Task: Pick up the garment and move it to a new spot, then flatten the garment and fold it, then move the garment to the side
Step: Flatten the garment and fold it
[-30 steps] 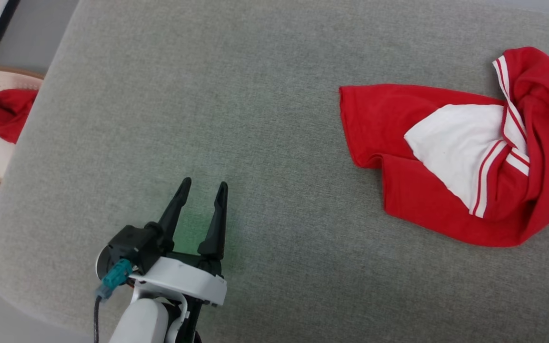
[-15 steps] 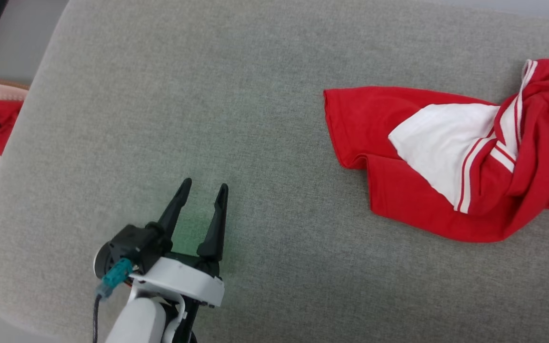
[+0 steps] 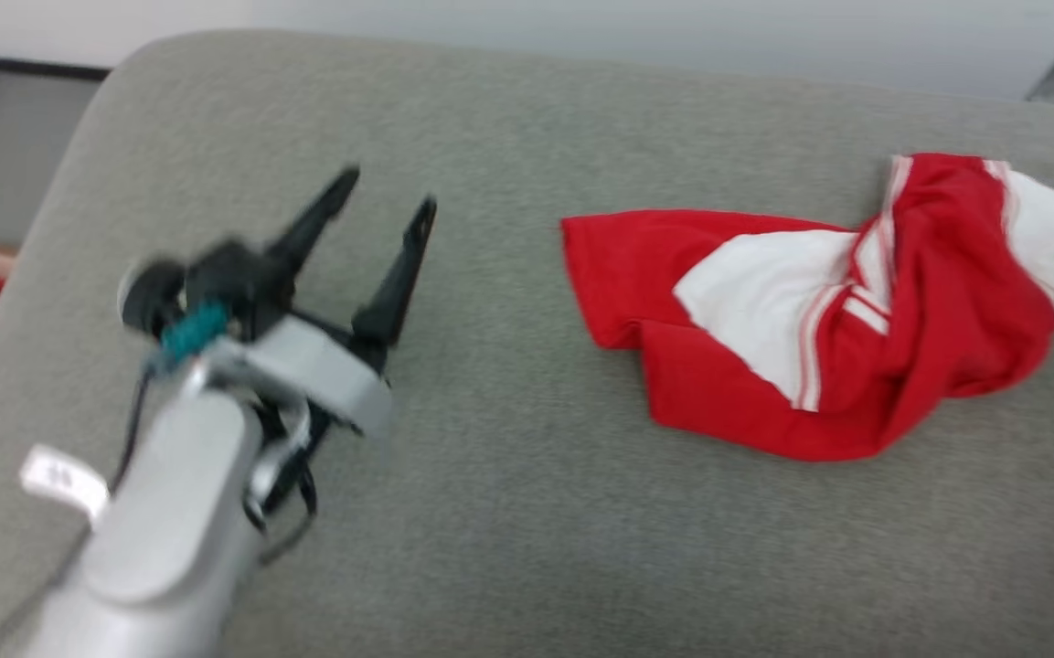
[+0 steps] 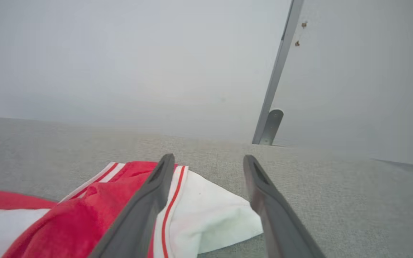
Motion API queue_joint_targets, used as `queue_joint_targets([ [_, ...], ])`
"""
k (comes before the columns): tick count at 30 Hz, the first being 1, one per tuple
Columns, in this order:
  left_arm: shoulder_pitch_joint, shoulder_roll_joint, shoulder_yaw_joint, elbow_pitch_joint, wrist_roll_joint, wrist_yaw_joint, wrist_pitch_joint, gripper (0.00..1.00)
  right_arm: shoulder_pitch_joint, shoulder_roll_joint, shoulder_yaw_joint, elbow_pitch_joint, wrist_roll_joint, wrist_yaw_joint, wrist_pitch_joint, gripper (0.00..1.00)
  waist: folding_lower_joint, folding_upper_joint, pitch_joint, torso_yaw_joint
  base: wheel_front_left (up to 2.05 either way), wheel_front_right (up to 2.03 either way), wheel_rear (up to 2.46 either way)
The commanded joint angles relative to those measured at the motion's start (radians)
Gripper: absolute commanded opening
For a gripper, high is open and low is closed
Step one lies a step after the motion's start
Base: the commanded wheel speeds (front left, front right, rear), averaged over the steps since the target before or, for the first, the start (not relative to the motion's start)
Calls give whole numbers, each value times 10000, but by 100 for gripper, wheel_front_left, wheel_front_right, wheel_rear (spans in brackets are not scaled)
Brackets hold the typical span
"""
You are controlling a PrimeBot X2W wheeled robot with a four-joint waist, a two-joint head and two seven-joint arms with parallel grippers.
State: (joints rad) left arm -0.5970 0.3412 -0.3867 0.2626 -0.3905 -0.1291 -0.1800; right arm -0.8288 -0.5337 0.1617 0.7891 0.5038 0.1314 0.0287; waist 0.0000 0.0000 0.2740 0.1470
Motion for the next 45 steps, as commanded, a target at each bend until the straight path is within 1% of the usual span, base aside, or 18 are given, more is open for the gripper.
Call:
queue_joint_targets([
  [1, -256, 179, -111, 49, -54, -24, 122, 100, 351, 22, 19, -177, 148, -13, -227, 100, 0, 0, -295, -741, 0, 0, 0],
  [5, -1719, 664, -782, 466, -825, -13, 1139, 100, 1781, 704, 246, -1803, 423, -7, -1209, 100, 0, 0, -245, -1566, 0, 0, 0],
  [7, -2342, 700, -1182, 803, -1671, -13, 1853, 100, 2542, 951, 202, -2653, 461, -10, -1524, 100, 0, 0, -160, -1943, 0, 0, 0],
  [9, -3016, 760, -1514, 1139, -2582, -13, 2591, 100, 3252, 1338, 106, -3536, 418, -10, -1757, 100, 0, 0, -50, -2299, 0, 0, 0],
  [11, -3657, 843, -1997, 1561, -3268, -12, 3404, 100, 3905, 1669, -76, -4356, 307, -10, -1945, 100, 0, 0, 126, -2581, 0, 0, 0],
  [13, -4186, 801, -2517, 2026, -3925, -13, 4221, 100, 4517, 1932, -271, -4984, 102, -12, -2047, 100, 0, 0, 278, -2830, 0, 0, 0],
  [16, -4822, 837, -3524, 2633, -4807, -13, 5799, 100, 5078, 2417, -470, -5728, -158, -10, -2000, 100, 0, 0, 482, -3170, 0, 0, 0],
  [19, -5272, 902, -4408, 2984, -5678, -13, 7502, 100, 5415, 2738, -746, -6237, -365, -10, -1897, 100, 0, 0, 655, -3437, 0, 0, 0],
  [22, -5556, 1042, -5034, 3287, -6263, -12, 8594, 100, 5569, 2967, -909, -6585, -563, -10, -1786, 100, 0, 0, 812, -3623, 0, 0, 0],
  [25, -5716, 1091, -5379, 3491, -6881, -13, 9412, 100, 5649, 3104, -1021, -6865, -685, -10, -1683, 100, 0, 0, 925, -3745, 0, 0, 0],
  [27, -5795, 1143, -5524, 3565, -7164, -13, 9678, 100, 5695, 3163, -1064, -6999, -690, -10, -1623, 100, 0, 0, 982, -3787, 0, 0, 0],
  [29, -5839, 1158, -5657, 3582, -7358, -13, 9667, 100, 5715, 3216, -1095, -7104, -723, -10, -1581, 100, 0, 0, 1043, -3809, 0, 0, 0],
  [37, -5917, 1220, -6033, 3576, -7988, -13, 9266, 100, 5693, 3342, -1104, -7203, -815, -10, -1449, 100, 0, 0, 1049, -3808, 0, 0, 0],
  [43, -5781, 1157, -6403, 3492, -8429, -12, 9000, 100, 5693, 3365, -1045, -7260, -817, -10, -1355, 100, 0, 0, 980, -3843, 0, 0, 0],
  [44, -5754, 1145, -6452, 3495, -8496, -12, 8947, 97, 5708, 3366, -1050, -7255, -815, -10, -1363, 100, 0, 0, 967, -3849, 0, 0, 0],
  [45, -5762, 1144, -6503, 3490, -8565, -13, 8906, 83, 5722, 3365, -1056, -7250, -816, -10, -1346, 100, 0, 0, 959, -3853, 0, 0, 0],
])
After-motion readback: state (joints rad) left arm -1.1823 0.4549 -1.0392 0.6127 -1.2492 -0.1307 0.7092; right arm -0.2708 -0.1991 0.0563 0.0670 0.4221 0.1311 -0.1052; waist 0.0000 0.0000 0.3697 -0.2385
